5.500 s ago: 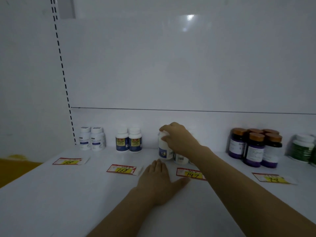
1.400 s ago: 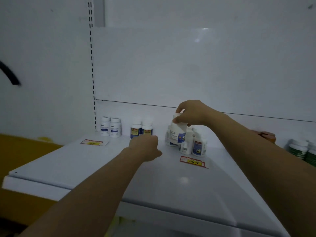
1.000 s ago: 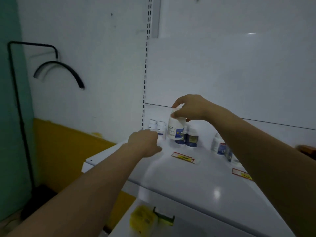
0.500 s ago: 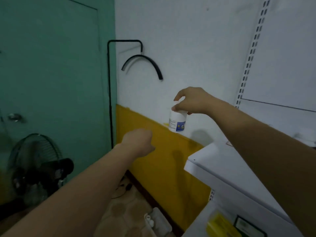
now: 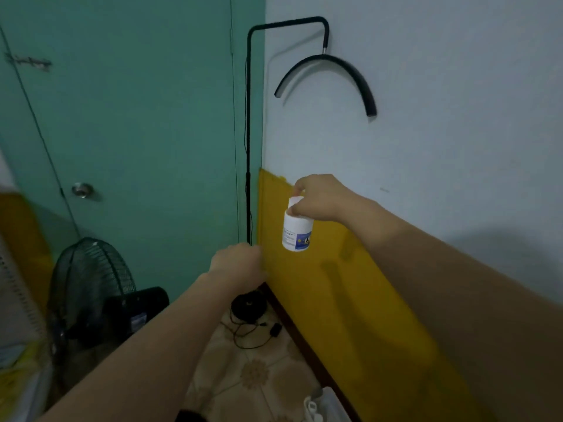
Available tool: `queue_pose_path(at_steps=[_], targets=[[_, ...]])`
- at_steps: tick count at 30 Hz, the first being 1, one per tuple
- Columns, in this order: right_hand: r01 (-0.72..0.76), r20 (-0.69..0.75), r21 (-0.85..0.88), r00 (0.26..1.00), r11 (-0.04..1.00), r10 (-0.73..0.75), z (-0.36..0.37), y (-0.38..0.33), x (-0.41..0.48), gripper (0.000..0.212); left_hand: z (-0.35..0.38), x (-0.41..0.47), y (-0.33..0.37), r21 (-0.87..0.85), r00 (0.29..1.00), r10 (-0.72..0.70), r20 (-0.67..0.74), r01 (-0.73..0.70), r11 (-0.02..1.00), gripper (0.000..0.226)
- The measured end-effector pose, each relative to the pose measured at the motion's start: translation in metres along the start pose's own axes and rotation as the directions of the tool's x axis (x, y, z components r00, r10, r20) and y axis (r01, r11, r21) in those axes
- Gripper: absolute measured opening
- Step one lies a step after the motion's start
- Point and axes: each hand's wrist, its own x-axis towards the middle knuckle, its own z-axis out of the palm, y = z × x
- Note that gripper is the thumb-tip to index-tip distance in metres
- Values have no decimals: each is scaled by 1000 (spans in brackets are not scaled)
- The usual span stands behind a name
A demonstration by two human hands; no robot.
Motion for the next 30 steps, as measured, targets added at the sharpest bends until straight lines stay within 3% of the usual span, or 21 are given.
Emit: queue_pose_path(at_steps=[7, 14, 22, 25, 30], targets=[[-111, 47, 13, 993, 994, 111, 48, 66, 96, 37, 43, 111, -4, 12, 996, 58, 67, -59, 998, 33], [-343, 74, 13, 937, 939, 341, 106, 173, 160, 39, 126, 226, 33, 1, 940, 296, 173, -300, 954, 29], [-639, 145, 93, 767, 763, 625, 226, 302, 173, 35, 252, 308, 78, -23, 815, 486, 314, -505, 863, 35], [-726, 206, 102, 684, 680, 700, 284, 341, 160, 39, 315, 316, 82, -34, 762, 498, 413, -534, 845, 35], [-787, 272, 101, 610, 609, 744, 406, 397, 129, 39, 416, 317, 87, -13, 698, 466, 543, -548, 836, 43]])
